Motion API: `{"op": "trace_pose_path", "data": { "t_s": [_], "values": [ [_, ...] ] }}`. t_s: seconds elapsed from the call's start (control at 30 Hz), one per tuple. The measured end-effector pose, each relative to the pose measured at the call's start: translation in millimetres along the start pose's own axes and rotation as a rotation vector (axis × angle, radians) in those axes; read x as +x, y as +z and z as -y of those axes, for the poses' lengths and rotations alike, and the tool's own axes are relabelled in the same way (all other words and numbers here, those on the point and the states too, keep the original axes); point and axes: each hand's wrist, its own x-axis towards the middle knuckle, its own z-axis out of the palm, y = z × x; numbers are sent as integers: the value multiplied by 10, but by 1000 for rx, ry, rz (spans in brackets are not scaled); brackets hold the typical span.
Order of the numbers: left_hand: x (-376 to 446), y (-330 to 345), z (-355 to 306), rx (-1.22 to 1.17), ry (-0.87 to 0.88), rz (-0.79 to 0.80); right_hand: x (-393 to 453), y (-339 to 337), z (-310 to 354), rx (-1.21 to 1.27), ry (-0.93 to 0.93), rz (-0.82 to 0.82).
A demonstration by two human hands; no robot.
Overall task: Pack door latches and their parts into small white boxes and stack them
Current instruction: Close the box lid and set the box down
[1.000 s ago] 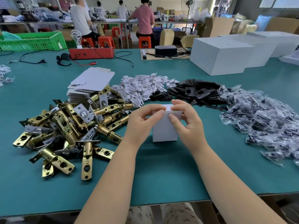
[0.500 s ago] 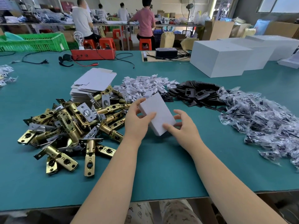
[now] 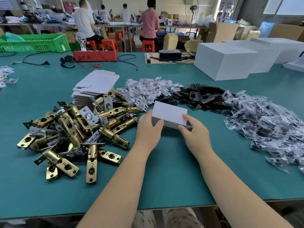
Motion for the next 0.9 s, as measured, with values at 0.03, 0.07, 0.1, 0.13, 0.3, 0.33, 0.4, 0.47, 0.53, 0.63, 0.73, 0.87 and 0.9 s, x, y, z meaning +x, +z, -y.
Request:
{"op": "trace_pose_path", "data": {
  "t_s": [0.03, 0.07, 0.1, 0.13, 0.3, 0.33, 0.4, 0.47, 0.53, 0.63, 0.73, 0.87, 0.9],
  "values": [
    [-11, 20, -3, 46, -12, 36, 19, -10, -15, 3, 18, -14],
    [-10, 36, -3, 101, -36, 59, 32, -15, -26, -9, 33, -13],
    [-3, 49, 0, 165, -65, 79, 39, -16, -33, -50, 36, -6],
    [-3, 57, 2, 212, -94, 97, 34, -14, -23, -126, 20, -6],
    [-31, 86, -23, 325, -110, 65, -121, 197, 156, -545, -401, 95],
    [-42, 85, -33, 314, -104, 53, -140, 243, 166, -631, -409, 197],
    [-53, 69, -44, 274, -121, 47, -81, 297, 126, -711, -356, 315],
    [-46, 56, -47, 244, -134, 42, 13, 302, 99, -695, -341, 353],
    [-41, 63, -51, 237, -114, 56, 90, 305, 95, -679, -361, 368],
    [-43, 82, -44, 266, -105, 113, 230, 305, 65, -621, -363, 407],
    [-34, 80, -33, 310, -108, 129, 375, 315, 38, -580, -352, 429],
    [-20, 97, -25, 341, -136, 155, 490, 393, 34, -577, -336, 406],
    [-16, 100, -22, 345, -144, 157, 502, 408, 35, -567, -330, 398]
  ]
}}
